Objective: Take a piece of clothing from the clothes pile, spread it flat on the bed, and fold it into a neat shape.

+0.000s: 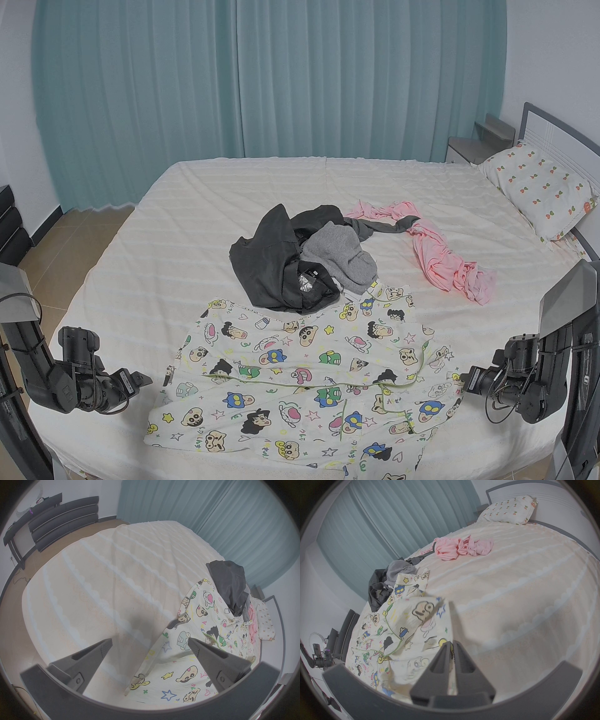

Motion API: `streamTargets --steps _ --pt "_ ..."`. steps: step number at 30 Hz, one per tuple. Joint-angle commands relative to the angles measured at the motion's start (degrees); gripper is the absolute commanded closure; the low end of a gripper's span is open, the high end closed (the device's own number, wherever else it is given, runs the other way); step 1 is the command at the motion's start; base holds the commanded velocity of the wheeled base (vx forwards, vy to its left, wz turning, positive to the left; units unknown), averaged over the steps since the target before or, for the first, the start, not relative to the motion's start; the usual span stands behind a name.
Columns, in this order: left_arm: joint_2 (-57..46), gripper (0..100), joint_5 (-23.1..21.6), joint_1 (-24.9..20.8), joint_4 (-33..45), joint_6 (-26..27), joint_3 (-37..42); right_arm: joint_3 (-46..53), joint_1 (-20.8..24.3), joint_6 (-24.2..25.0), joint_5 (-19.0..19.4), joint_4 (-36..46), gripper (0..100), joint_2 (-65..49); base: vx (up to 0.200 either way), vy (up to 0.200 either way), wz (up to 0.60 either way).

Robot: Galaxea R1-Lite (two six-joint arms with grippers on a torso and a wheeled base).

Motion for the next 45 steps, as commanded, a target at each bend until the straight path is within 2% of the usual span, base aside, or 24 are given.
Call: streamTargets --steps 1,8,9,11,18,32,37,40,43,45 --pt "0.2 0 -0.2 0.0 0.0 -0.6 0.2 0.2 -0.4 0.0 0.1 -0.7 0 0.9 0.000 0.000 0.00" --pt "-0.1 0 -3.1 -0.2 -0.8 -4.3 0.2 -0.9 -1.3 0.8 0.8 -0.7 0 -2.6 0.000 0.000 0.00" --pt "-0.2 0 -6.4 -0.2 -2.2 -7.4 0.2 -2.2 0.3 3.7 2.2 -0.6 0 -4.7 0.000 0.000 0.00" --pt "-0.2 0 -8.1 -0.2 -3.0 -9.6 0.3 -4.4 2.7 6.0 2.6 -0.6 0 -5.4 0.000 0.000 0.00" --pt "-0.2 0 -9.9 -0.2 -4.7 -11.1 1.8 -13.6 10.1 13.9 2.8 -0.2 0 -3.0 0.000 0.000 0.00" --pt "0.2 0 -10.7 -0.2 -6.0 -11.2 2.4 -30.2 14.8 15.3 2.9 14.6 0 4.1 0.000 0.000 0.00" --pt "0.1 0 -10.7 -0.2 -6.3 -12.4 2.4 -36.2 14.7 15.4 2.3 18.8 0 6.6 0.000 0.000 0.00" --pt "-0.4 0 -10.7 -0.8 -6.9 -12.8 2.6 -35.1 14.7 18.2 2.2 18.4 0 5.6 0.000 0.000 0.00" --pt "-1.6 0 -10.8 -1.9 -7.3 -12.8 3.7 -30.2 14.6 22.5 2.3 17.4 0 -0.8 0.000 0.000 0.00" --pt "-3.0 0 -10.8 -2.5 -7.3 -12.9 4.3 -26.2 14.7 23.2 2.3 17.4 0 -5.0 0.000 0.000 0.00"
